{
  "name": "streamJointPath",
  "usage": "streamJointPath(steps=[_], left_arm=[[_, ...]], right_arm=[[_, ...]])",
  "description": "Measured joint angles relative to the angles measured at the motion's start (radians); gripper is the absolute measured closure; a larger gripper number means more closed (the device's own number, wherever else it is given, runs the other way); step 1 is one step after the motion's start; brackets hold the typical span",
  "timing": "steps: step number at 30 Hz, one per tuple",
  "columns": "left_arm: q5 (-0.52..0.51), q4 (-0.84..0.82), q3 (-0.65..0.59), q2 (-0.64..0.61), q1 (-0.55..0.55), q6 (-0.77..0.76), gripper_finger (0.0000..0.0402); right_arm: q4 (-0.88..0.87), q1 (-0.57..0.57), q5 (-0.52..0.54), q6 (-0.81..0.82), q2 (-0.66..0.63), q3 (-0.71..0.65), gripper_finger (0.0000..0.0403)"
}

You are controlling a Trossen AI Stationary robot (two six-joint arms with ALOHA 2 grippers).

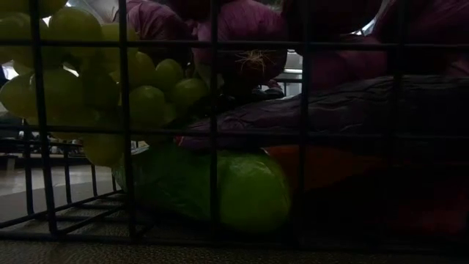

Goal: Build produce basket
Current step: Return to Home Position

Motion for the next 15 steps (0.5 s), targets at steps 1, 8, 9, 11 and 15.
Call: streamJointPath(steps=[1,8,9,11,15], left_arm=[[0.013,-0.005,0.000,0.000,0.000,-0.004,0.0279],[0.081,-0.004,0.000,-0.001,0.014,-0.007,0.0280],[0.098,-0.004,0.000,-0.003,0.019,-0.011,0.0280],[0.107,-0.004,0.000,-0.012,0.028,-0.020,0.0280],[0.108,-0.009,0.000,-0.046,0.043,-0.012,0.0280]], right_arm=[[0.000,0.000,0.000,0.000,0.000,0.000,0.0238],[0.000,0.000,0.000,-0.001,0.000,0.000,0.0238],[0.000,0.000,0.000,-0.001,0.000,0.000,0.0238],[0.000,0.000,0.000,0.001,0.000,0.000,0.0238],[0.000,0.000,0.000,0.000,0.000,0.000,0.0238]])
